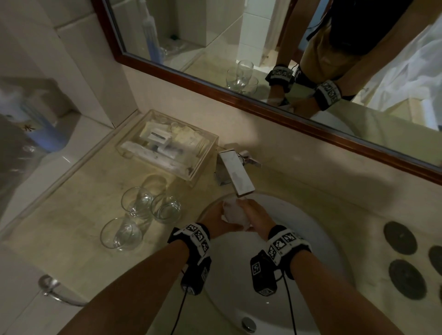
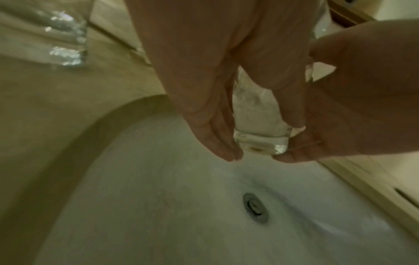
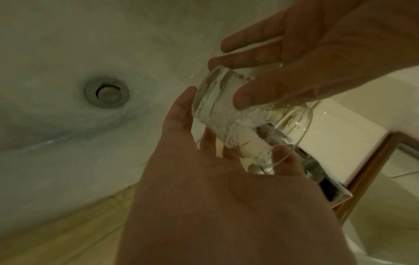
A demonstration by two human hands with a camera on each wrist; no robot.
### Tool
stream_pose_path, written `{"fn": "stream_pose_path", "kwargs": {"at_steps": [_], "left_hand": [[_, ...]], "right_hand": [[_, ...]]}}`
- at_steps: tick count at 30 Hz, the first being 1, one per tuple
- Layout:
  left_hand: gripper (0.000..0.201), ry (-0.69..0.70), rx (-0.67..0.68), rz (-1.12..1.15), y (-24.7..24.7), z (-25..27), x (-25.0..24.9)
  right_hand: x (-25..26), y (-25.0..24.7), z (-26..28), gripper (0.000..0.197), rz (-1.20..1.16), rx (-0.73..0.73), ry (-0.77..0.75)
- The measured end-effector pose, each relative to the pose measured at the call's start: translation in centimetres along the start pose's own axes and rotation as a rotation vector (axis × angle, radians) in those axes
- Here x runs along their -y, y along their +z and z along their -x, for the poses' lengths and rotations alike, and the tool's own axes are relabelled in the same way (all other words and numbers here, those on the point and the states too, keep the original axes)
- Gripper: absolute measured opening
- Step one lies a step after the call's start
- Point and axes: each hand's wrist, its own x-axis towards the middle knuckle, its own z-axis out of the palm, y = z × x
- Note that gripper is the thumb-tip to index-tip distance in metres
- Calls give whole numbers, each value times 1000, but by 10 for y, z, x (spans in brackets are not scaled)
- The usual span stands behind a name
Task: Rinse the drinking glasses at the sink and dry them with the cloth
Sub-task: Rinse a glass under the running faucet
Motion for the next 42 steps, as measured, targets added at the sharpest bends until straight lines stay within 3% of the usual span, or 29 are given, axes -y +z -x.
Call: {"fn": "stream_pose_path", "kwargs": {"at_steps": [2, 3, 6, 9, 13, 17, 22, 26, 29, 33, 36, 40, 42], "left_hand": [[62, 3, 31, 2, 1, 0, 6], [60, 8, 55, 13, 1, 0, 7], [59, -20, 39, -74, 0, 6, 6], [68, -49, 57, 28, 1, 6, 10], [63, -60, 128, -127, -4, 9, 4], [43, -61, 155, -351, -13, 11, 3], [25, 133, 166, -799, -31, 25, -15], [21, 355, 176, -1189, -33, 36, -42], [25, 622, 103, -1238, -26, 38, -72], [30, 865, -75, -1140, -16, 32, -104], [25, 889, -187, -1146, -17, 18, -123], [62, 673, -129, -1286, -18, -5, -137], [68, 612, -97, -1342, -15, -14, -140]], "right_hand": [[-3, -3, 6, 28, 144, 74, -99], [-9, -5, 6, 35, 205, 103, -153], [-21, -8, 5, 82, 293, 77, -220], [-22, -8, 5, 79, 297, 13, -274], [-16, -5, 7, 67, 492, -14, -256], [-15, -14, 9, 98, 847, -59, -224], [-19, -37, 13, 95, 1258, -79, -105], [-15, -44, 20, 76, 1585, -125, -91], [-12, -45, 25, 52, 1749, -182, -76], [-7, -52, 33, 39, 1926, -204, -84], [-4, -62, 38, 33, 1895, -249, -66], [-4, -80, 40, 54, 1538, -321, -85], [-4, -88, 42, 66, 1328, -358, -94]]}}
